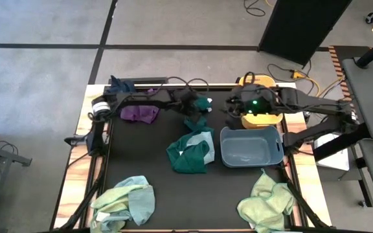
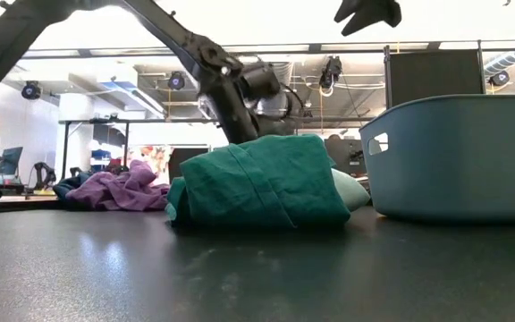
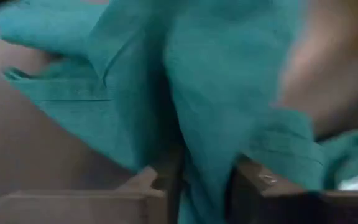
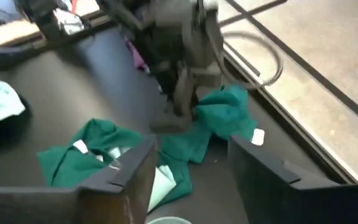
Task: Sort towels by color in basket
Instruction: Put the left green towel into the yellow bin
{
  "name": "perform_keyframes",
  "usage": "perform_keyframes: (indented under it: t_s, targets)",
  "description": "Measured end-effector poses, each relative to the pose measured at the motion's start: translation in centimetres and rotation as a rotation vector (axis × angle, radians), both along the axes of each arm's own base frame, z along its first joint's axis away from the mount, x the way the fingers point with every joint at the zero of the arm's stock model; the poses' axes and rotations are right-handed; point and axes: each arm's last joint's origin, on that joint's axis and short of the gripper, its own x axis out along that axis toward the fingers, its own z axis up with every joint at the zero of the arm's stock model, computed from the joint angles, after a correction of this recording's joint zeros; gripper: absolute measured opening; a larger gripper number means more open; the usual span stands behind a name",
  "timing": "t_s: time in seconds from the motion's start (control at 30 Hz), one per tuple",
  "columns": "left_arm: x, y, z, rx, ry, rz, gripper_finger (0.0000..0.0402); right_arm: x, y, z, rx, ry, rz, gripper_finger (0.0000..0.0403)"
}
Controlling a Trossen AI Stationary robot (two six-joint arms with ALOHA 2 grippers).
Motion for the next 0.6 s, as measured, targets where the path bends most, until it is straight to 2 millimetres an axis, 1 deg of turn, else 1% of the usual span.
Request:
perform_keyframes:
  t_s: [0.1,0.17,0.27,0.33,0.43,0.53,0.6]
  targets:
    - [-1.1,-0.6,2.2,0.034,0.007,-0.061,0.0144,1.3,-0.4,-0.8,-0.003,0.022,-0.003,0.0212]
    - [-2.2,-1.4,4.1,0.077,-0.010,-0.116,0.0176,2.0,-0.5,-1.4,-0.009,0.048,0.004,0.0220]
    - [-4.4,-2.7,6.7,0.130,-0.062,-0.165,0.0218,3.0,-0.7,-2.3,-0.023,0.084,-0.013,0.0227]
    - [-6.2,-3.6,7.6,0.149,-0.095,-0.188,0.0241,4.1,-0.9,-3.4,-0.007,0.100,-0.064,0.0228]
    - [-9.2,-5.0,8.5,0.138,-0.186,-0.236,0.0268,6.4,-1.3,-5.9,0.042,0.141,-0.117,0.0228]
    - [-12.2,-6.7,9.5,0.114,-0.320,-0.304,0.0284,8.8,-1.9,-8.4,0.100,0.144,-0.194,0.0228]
    - [-13.9,-7.9,9.8,0.096,-0.396,-0.358,0.0287,10.0,-2.7,-10.0,0.156,0.135,-0.276,0.0228]
